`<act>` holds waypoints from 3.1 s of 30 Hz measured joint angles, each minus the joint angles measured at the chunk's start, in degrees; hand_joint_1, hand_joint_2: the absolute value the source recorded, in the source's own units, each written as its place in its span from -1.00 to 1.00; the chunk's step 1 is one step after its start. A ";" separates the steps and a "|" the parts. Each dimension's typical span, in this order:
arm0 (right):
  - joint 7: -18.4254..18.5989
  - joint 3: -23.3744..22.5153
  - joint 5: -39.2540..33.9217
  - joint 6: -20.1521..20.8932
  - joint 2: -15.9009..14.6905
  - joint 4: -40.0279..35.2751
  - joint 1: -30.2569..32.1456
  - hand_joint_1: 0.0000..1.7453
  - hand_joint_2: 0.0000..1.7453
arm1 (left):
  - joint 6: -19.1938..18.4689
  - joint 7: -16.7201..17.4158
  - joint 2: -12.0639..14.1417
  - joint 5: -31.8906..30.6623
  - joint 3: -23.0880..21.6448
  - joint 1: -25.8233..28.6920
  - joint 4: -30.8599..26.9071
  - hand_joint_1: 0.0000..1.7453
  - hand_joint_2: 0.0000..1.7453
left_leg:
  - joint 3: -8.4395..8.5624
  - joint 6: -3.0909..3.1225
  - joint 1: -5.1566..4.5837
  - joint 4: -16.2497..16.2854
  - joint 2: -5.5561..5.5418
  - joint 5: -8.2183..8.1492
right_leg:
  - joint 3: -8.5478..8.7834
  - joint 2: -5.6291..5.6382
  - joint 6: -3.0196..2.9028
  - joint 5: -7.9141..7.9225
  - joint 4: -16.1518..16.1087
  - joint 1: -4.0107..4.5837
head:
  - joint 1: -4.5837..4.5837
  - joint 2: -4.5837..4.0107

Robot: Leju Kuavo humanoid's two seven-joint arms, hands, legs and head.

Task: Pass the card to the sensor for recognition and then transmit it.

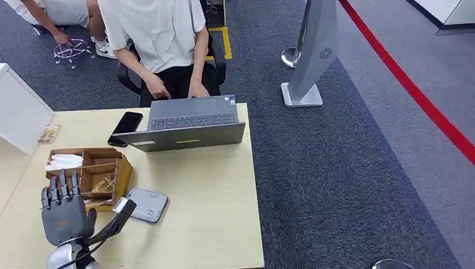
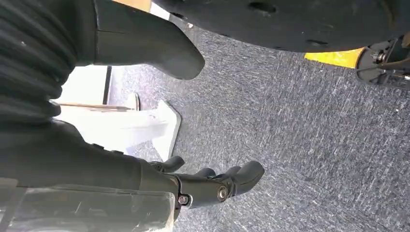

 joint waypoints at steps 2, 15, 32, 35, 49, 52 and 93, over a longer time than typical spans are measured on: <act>0.00 -0.22 0.02 -0.02 0.00 0.00 0.00 -1.00 1.00 | -0.55 0.18 0.09 0.20 -0.02 0.23 -0.35 1.00 1.00 | 0.00 0.00 0.00 0.00 0.00 0.00 | 0.00 0.00 0.00 0.00 0.00 0.00 | 0.00 0.00; -0.22 -1.07 0.15 0.00 0.00 0.00 -0.01 -1.00 1.00 | -3.78 -0.09 0.65 3.52 -0.09 0.82 -0.74 1.00 1.00 | 0.00 0.00 0.00 0.00 0.00 0.00 | 0.01 -0.01 0.00 0.00 0.00 0.00 | 0.02 0.00; -0.61 -1.79 1.03 -0.04 0.00 0.00 -0.01 -1.00 1.00 | -4.26 -0.42 0.81 3.17 -0.26 1.27 -1.64 1.00 1.00 | 0.05 0.00 0.00 0.00 0.00 0.01 | 0.05 0.00 -0.01 0.01 0.00 0.00 | 0.00 0.00; -0.61 -2.25 0.96 -0.09 0.00 0.00 -0.02 -1.00 1.00 | -3.95 -0.44 0.81 2.49 -1.07 2.15 -4.03 1.00 1.00 | 0.04 0.00 0.00 0.00 -0.01 0.00 | 0.04 -0.01 -0.01 0.01 0.00 0.00 | 0.02 0.00; -0.92 -4.55 -0.02 -0.92 0.00 0.00 0.01 -1.00 1.00 | -6.36 -0.74 4.09 2.41 -11.74 6.73 -23.50 1.00 1.00 | 0.02 0.01 0.00 0.00 0.00 -0.01 | 0.01 0.00 0.00 0.00 -0.01 0.00 | 0.00 0.00; -1.03 -5.09 0.20 -0.92 0.00 0.00 0.00 -1.00 1.00 | -6.45 -0.79 5.42 3.35 -13.90 6.59 -26.32 1.00 1.00 | 0.03 0.01 0.00 0.00 0.00 0.00 | 0.00 -0.01 0.00 0.00 -0.01 0.00 | 0.00 0.00; -1.03 -5.14 6.25 2.14 0.00 0.00 -0.75 -1.00 1.00 | -13.16 5.38 4.46 0.33 -14.23 -36.74 19.73 -1.00 1.00 | -0.01 0.01 0.00 0.02 0.01 0.17 | -0.06 0.03 -0.08 0.15 0.03 0.00 | 0.00 0.00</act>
